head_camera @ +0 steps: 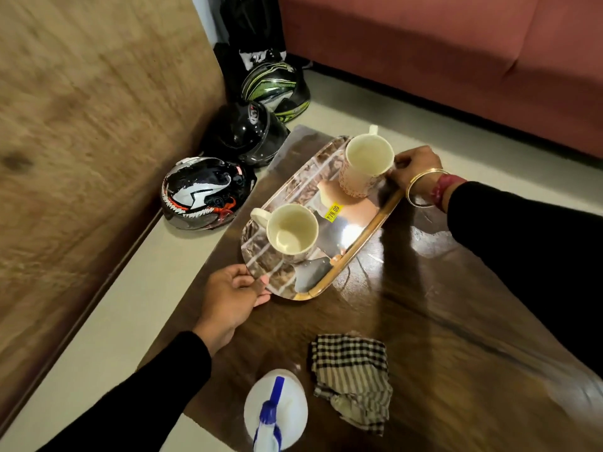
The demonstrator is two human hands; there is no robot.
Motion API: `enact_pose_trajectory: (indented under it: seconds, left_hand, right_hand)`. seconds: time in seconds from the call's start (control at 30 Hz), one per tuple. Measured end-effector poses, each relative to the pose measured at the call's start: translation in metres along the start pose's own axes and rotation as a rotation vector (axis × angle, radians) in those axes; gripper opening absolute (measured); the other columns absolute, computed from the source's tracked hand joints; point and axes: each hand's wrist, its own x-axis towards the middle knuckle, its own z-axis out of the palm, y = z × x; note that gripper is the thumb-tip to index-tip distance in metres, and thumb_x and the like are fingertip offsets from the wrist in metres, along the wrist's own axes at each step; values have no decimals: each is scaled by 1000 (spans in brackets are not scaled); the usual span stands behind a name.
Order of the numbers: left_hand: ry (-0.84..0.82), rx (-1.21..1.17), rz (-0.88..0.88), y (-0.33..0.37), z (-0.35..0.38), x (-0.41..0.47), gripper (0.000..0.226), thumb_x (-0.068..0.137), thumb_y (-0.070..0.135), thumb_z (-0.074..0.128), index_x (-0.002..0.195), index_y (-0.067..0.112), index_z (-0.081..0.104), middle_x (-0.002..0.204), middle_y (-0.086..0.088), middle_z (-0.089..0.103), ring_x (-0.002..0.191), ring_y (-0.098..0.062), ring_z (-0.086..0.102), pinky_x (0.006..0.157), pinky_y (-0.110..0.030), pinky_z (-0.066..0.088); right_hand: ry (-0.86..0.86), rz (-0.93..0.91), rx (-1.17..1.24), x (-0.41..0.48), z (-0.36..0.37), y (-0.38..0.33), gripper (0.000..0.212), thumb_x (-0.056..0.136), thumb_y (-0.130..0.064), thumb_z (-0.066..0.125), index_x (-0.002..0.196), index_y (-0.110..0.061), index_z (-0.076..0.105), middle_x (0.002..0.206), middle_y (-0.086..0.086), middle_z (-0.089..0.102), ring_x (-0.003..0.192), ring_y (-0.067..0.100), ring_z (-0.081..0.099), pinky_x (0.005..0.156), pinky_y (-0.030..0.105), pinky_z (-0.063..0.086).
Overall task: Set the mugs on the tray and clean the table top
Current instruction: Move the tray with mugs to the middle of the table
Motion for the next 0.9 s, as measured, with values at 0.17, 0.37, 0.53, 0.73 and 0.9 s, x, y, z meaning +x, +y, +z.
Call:
enact_pose_trajectory:
  seconds: [0.17,0.37,0.53,0.73,0.9]
  left_hand:
    - [-158,158,76,32,10,-7,13,94,-2,73,89,8,68,58,3,70,67,-12,77,63,-24,65]
    - [-355,367,155,74,52,-31,20,93,-1,75,84,11,63,56,2,55,61,-10,71,62,-24,65]
    - [-453,486,190,78,107,-64,18,91,-8,74,90,5,62,66,-5,39,56,-8,65,57,-24,64]
    - [-600,607,182,74,181,-111,15,92,-10,72,91,5,69,69,-7,36,53,-8,65,54,-20,61]
    - [-578,586,178,36,239,-152,17,92,-11,70,103,2,71,72,-6,36,79,-22,54,58,-23,64]
  right_hand:
    - [95,140,107,-46,-50,52,21,86,-18,78,107,-16,80,95,3,76,87,20,70,78,25,53]
    - [207,311,194,-127,-121,121,16,87,-20,73,100,-15,81,86,2,74,78,15,66,71,21,46]
    - [316,494,281,-195,-164,191,23,81,-26,75,102,-18,82,91,1,79,86,16,72,85,28,58]
    - [446,647,424,-271,-192,280,26,77,-22,81,102,-17,81,84,-4,76,81,10,69,85,23,55]
    - [493,733,511,-330,-205,349,22,76,-20,77,96,-18,82,81,0,77,81,12,70,89,33,59]
